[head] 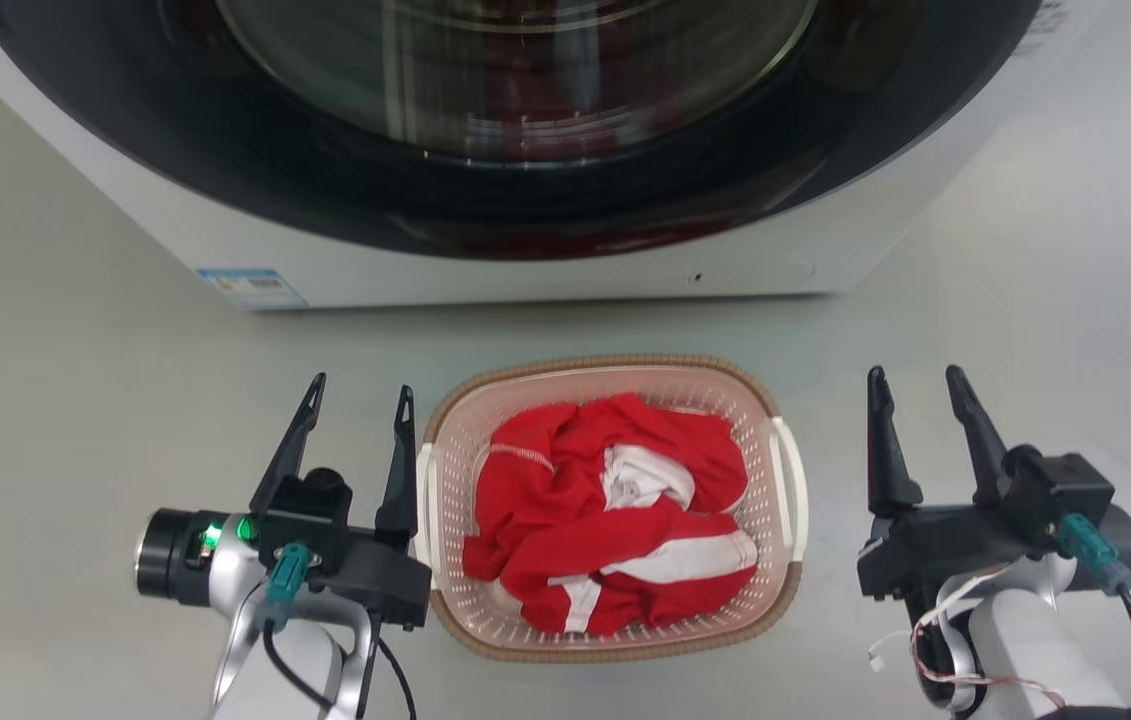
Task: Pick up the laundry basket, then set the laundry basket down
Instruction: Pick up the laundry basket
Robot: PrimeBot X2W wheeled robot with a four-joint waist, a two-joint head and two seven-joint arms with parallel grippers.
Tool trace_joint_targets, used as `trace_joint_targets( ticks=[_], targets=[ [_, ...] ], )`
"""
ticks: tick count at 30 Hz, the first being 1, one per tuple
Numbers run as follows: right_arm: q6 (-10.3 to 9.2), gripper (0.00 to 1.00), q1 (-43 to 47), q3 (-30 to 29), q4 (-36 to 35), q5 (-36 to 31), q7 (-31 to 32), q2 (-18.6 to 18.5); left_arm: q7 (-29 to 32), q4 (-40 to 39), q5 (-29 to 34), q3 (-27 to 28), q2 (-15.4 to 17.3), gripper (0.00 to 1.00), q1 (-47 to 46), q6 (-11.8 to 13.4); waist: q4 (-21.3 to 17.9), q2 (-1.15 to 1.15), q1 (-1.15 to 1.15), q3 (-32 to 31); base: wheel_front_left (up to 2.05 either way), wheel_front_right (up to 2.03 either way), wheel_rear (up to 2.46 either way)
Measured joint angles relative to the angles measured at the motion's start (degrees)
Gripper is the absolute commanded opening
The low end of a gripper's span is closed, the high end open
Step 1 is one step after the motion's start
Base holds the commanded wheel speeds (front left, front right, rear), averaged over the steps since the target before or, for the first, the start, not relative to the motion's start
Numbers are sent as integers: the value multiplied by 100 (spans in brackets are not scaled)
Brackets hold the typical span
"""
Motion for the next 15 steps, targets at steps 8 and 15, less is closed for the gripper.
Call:
trace_joint_targets(
  ticks=[8,15],
  targets=[
    [21,100,-597,-41,486,-14,-4,-15,100,614,-215,-131,-33,100,-514,-54,125,0,-1,685,0,0,0],
    [40,100,-1035,-68,882,-14,-14,-19,152,1032,-433,-357,-56,100,-1012,-90,204,1,-1,1291,0,0,0]
  ],
)
